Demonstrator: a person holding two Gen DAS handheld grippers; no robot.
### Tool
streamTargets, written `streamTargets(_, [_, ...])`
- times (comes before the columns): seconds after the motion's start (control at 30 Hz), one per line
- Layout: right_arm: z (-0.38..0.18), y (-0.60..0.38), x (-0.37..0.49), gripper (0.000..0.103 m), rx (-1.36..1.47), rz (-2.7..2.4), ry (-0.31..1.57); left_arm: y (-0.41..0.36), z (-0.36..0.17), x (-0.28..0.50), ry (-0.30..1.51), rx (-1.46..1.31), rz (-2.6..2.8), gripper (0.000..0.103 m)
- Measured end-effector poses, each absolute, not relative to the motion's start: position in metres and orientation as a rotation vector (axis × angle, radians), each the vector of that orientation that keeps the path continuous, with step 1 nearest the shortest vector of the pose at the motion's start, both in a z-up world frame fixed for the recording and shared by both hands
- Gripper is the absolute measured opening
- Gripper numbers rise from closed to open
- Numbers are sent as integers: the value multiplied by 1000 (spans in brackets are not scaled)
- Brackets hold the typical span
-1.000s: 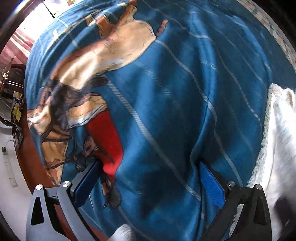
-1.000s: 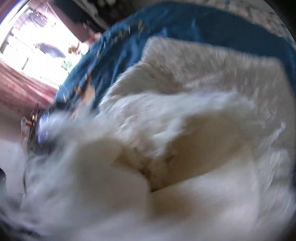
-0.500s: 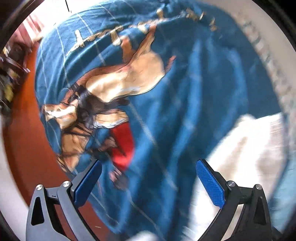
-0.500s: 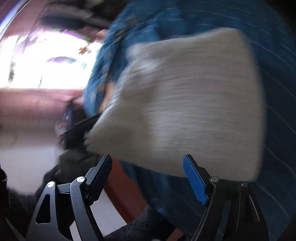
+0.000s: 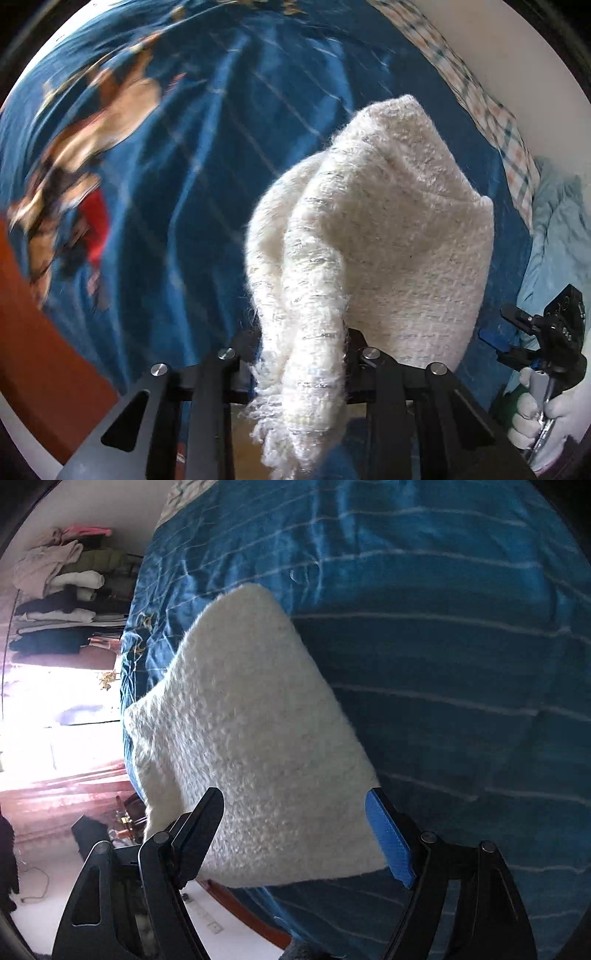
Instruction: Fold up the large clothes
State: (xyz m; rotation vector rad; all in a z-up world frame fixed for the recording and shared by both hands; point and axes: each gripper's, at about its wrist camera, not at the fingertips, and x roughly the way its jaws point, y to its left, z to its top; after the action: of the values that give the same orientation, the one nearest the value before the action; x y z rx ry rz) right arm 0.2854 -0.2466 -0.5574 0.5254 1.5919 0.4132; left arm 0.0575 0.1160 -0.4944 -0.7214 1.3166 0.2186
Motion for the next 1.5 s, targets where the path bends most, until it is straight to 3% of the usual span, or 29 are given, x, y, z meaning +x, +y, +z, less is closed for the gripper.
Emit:
streamTargets(0.17, [-550, -213, 302, 80, 490, 516, 1597, 132, -543, 50, 1395, -783, 273, 32])
streamTargets(0.3, [-568, -171, 315, 67, 264, 505, 1637, 141, -528, 63, 1372, -798, 297, 44])
streamTargets(0.33, [-581, -163, 318, 62, 210, 457, 1651, 142, -524, 64, 1360, -786, 317, 60])
streamTargets(0.37, [-599, -159, 323, 63, 187, 422, 1667, 145, -516, 64, 1331, -745, 363, 75])
streamTargets(0.43, [-617, -157, 336, 68, 228, 385, 1691, 152, -507, 64, 1305, -684, 421, 79])
streamTargets(0.67, [-559, -187, 349, 68, 317, 522, 1656, 156, -459, 84, 1205, -561, 451, 79])
streamTargets(0.77, [-572, -221, 354, 69, 421, 604, 1679, 143, -453, 65, 1186, -637, 448, 79])
streamTargets(0.9, [-625, -240, 357, 72, 510, 718, 1750, 122, -480, 25, 1206, -827, 505, 79])
streamTargets(0.97, [-651, -237, 358, 82, 596, 826, 1774, 108, -496, 6, 1229, -925, 489, 79])
streamTargets(1.13, [-684, -216, 368, 91, 728, 1022, 1810, 105, -542, -3, 1170, -1128, 477, 78])
streamTargets(1.3, [-668, -192, 365, 90, 745, 1153, 1777, 130, -553, 5, 1021, -1245, 566, 78])
streamTargets(1.33, [-666, -196, 364, 83, 814, 1180, 1763, 133, -553, 7, 1007, -1246, 579, 77])
streamTargets(1.4, [-669, -207, 361, 72, 902, 1182, 1741, 140, -547, 14, 973, -1235, 582, 68])
streamTargets(1.43, [-671, -209, 360, 73, 872, 1150, 1730, 143, -544, 18, 972, -1221, 569, 68])
streamTargets(1.5, [-680, -217, 356, 77, 881, 1083, 1728, 144, -543, 23, 981, -1196, 540, 53])
